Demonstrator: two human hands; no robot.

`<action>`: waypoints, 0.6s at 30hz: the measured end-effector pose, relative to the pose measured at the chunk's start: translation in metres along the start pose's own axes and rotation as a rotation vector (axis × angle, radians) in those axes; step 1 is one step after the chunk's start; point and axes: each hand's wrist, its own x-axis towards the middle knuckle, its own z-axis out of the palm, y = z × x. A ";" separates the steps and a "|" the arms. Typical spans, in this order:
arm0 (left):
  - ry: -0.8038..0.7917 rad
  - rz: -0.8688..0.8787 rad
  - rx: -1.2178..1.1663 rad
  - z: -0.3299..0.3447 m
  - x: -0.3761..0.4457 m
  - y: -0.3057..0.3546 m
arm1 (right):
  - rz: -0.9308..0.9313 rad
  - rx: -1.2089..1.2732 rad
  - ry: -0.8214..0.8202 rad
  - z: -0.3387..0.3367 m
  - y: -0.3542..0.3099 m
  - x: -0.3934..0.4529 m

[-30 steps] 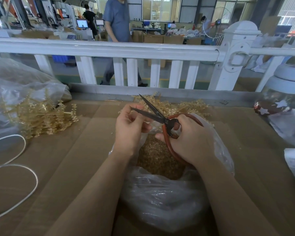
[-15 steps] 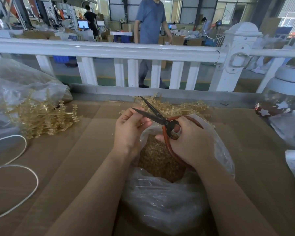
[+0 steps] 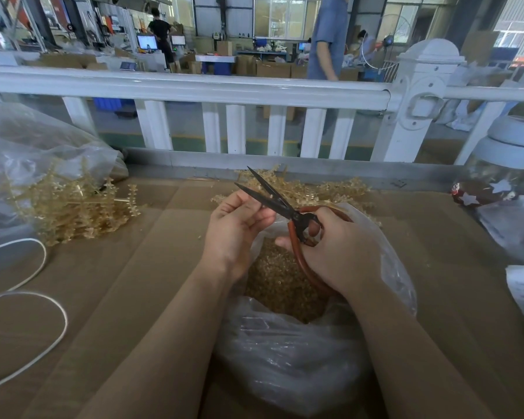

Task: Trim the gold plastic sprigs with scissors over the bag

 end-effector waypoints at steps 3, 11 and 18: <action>0.002 -0.006 -0.005 0.001 0.000 0.001 | -0.007 -0.012 -0.010 0.000 0.000 0.000; 0.006 0.011 -0.027 0.002 -0.002 0.003 | -0.006 0.053 0.017 0.010 0.002 0.001; 0.021 0.080 0.078 0.003 -0.003 0.003 | -0.015 0.073 0.045 0.010 0.003 0.002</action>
